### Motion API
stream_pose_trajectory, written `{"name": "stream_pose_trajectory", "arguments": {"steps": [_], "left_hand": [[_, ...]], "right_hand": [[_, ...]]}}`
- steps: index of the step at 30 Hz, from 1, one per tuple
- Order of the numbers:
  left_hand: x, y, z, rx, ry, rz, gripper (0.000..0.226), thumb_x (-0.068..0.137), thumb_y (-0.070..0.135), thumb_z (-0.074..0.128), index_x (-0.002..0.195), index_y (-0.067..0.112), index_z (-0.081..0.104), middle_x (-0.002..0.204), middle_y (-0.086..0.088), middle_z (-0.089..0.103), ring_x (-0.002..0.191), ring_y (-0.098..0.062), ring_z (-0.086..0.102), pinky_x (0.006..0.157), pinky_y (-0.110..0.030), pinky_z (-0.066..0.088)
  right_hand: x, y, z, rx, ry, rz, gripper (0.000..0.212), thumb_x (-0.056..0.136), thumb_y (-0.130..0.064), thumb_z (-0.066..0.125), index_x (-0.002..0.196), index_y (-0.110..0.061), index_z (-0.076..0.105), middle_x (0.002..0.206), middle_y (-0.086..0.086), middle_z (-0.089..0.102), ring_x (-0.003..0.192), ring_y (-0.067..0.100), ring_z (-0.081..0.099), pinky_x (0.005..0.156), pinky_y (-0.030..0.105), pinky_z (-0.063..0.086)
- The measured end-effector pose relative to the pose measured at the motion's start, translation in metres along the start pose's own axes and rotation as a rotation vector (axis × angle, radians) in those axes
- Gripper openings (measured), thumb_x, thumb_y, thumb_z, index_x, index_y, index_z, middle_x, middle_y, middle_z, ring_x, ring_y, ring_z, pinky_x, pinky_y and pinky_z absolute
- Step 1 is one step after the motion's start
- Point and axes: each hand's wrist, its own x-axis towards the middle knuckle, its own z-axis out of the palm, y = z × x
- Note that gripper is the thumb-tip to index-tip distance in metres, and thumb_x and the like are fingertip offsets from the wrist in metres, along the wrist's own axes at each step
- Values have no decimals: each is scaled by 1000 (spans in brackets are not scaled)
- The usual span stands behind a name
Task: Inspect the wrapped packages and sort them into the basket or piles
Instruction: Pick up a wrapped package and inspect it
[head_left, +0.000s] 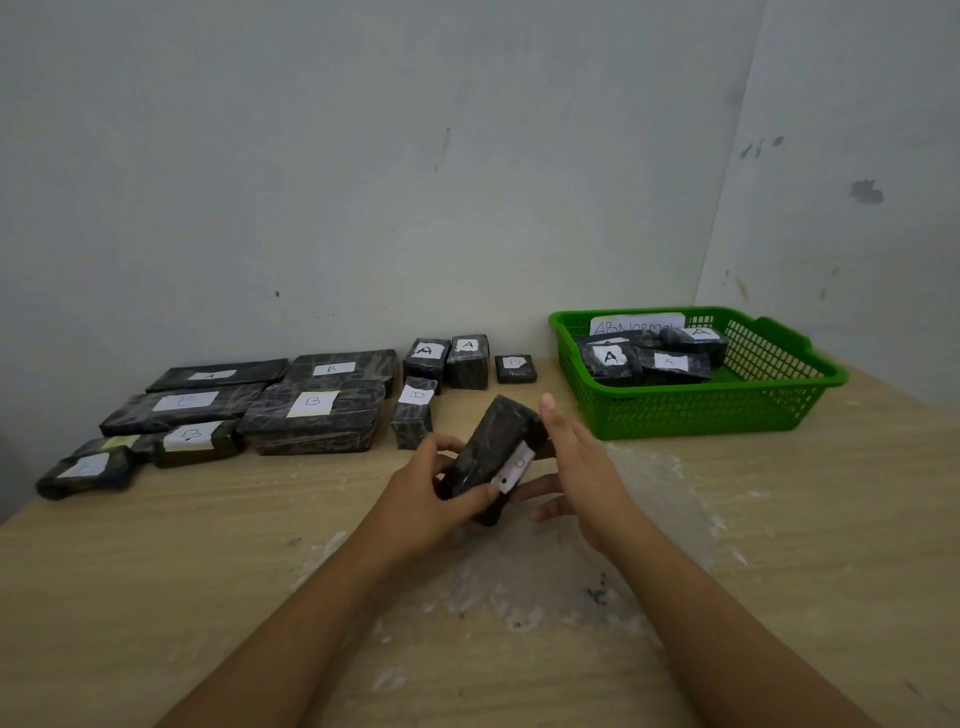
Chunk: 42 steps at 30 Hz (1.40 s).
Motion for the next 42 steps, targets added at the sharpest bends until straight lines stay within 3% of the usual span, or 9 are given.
{"name": "stream_pose_trajectory", "arguments": {"steps": [2,6,13,15,18,22,30,35,42], "left_hand": [[0,3,-2,-92,-19,-38,27,91,35,76,111,33,58,109,9,74,89,-8,73,79,-30,59],[-1,7,-5,-168,-24,-77,9,100,28,63,107,27,68,91,11,75,71,1,68,60,-15,47],[-1,8,-6,-165,-65,-106,46,83,65,71,121,39,66,109,3,73,83,-13,73,70,-26,50],[-1,9,-5,-176,-60,-82,45,77,59,75,117,40,66,108,0,73,82,-12,74,68,-24,52],[-1,9,-3,-205,-38,-63,33,80,46,76,111,34,70,102,-2,75,76,-8,71,68,-27,56],[2,8,0,-320,4,-96,51,72,50,76,115,23,71,102,-6,78,88,-24,75,84,-42,61],[4,19,9,-323,-55,-84,62,73,68,65,124,32,67,112,6,77,100,-13,74,88,-34,60],[11,36,20,-422,-36,-77,51,83,54,68,127,27,65,108,0,78,96,-21,76,88,-42,60],[40,77,32,-526,-62,-148,30,96,28,69,122,12,69,100,-9,79,82,-27,77,66,-30,59]], "right_hand": [[2,1,-4,-10,-20,-16,44,97,-67,45,113,-28,58,106,2,71,72,26,77,52,35,57],[9,5,-11,8,-78,-65,36,97,-52,59,121,-25,61,111,4,72,83,28,77,56,39,58],[15,6,-18,100,22,-63,40,90,-38,75,112,-6,63,97,15,75,70,26,74,53,34,56],[16,6,-20,114,38,-52,41,91,-39,75,110,-5,61,97,16,74,69,26,73,55,34,57],[17,5,-23,101,7,-34,38,91,-45,72,107,-12,63,104,14,71,78,25,71,58,35,58],[15,4,-24,132,-87,-6,41,91,-44,73,123,-21,62,113,12,72,91,32,75,63,38,59],[15,-4,-33,19,-199,-46,30,98,-27,63,126,-36,67,116,13,72,82,18,66,62,29,48],[10,-6,-40,-107,-262,-54,45,97,-30,63,137,-49,56,109,-1,74,79,12,63,63,27,42],[9,-19,-61,-116,-87,-89,43,92,-44,72,130,-33,56,111,-2,74,87,13,72,70,32,52]]}}
